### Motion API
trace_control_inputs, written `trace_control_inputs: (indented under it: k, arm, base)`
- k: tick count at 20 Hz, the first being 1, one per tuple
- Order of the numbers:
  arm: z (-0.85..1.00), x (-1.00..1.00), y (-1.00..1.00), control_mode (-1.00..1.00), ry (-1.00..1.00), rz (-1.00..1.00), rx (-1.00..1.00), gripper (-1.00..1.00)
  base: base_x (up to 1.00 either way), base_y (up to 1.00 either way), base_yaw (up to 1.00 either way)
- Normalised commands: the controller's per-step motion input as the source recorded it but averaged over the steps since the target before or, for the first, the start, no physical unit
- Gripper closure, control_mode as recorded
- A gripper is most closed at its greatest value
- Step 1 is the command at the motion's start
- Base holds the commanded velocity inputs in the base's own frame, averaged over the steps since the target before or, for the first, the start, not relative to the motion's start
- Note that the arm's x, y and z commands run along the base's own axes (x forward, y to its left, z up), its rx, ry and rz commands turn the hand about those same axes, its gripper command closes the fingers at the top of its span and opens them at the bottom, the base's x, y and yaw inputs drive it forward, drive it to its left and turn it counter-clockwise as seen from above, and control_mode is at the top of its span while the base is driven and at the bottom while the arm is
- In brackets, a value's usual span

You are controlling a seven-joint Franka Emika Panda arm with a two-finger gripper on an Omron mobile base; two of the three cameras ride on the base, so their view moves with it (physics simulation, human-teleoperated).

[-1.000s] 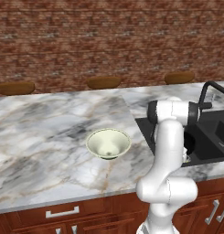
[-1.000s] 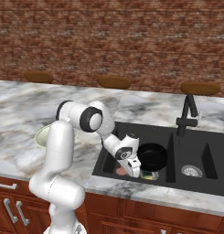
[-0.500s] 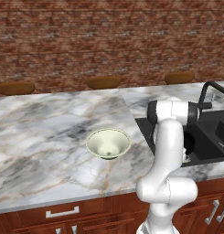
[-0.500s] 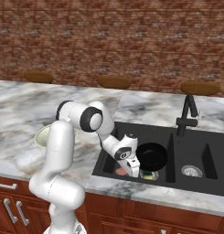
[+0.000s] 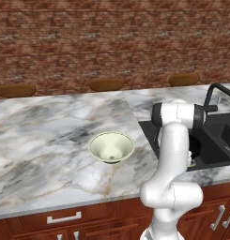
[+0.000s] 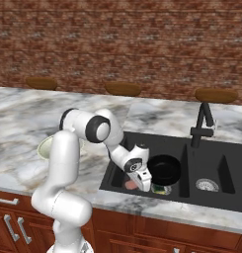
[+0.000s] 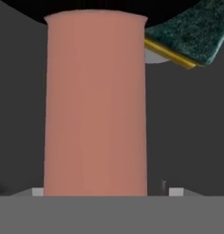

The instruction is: Pick the saucepan and bowl and place them in the sink. Then turn on the water.

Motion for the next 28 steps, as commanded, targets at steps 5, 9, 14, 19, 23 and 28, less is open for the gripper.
trace_control_inputs:
  k: [5,9,14,19,23,28]
  arm:
    - [0.49,0.00,-0.02,-1.00,0.00,0.00,0.00,-1.00]
    - [0.71,0.00,0.00,-1.00,0.00,0.00,0.00,-1.00]
    - [0.74,-0.07,0.00,-1.00,-0.03,0.00,0.00,-1.00]
    - [0.62,-0.15,0.04,-1.00,-0.02,0.00,0.00,-1.00]
    - [0.26,-0.23,0.07,-1.00,-0.02,0.00,0.08,-1.00]
    - [0.40,-0.14,0.23,-1.00,-0.06,0.00,0.04,-1.00]
  base:
    - [0.00,0.00,0.00]
    - [0.00,0.00,0.00]
    - [0.00,0.00,0.00]
    - [0.00,0.00,0.00]
    - [0.00,0.00,0.00]
    - [0.00,0.00,0.00]
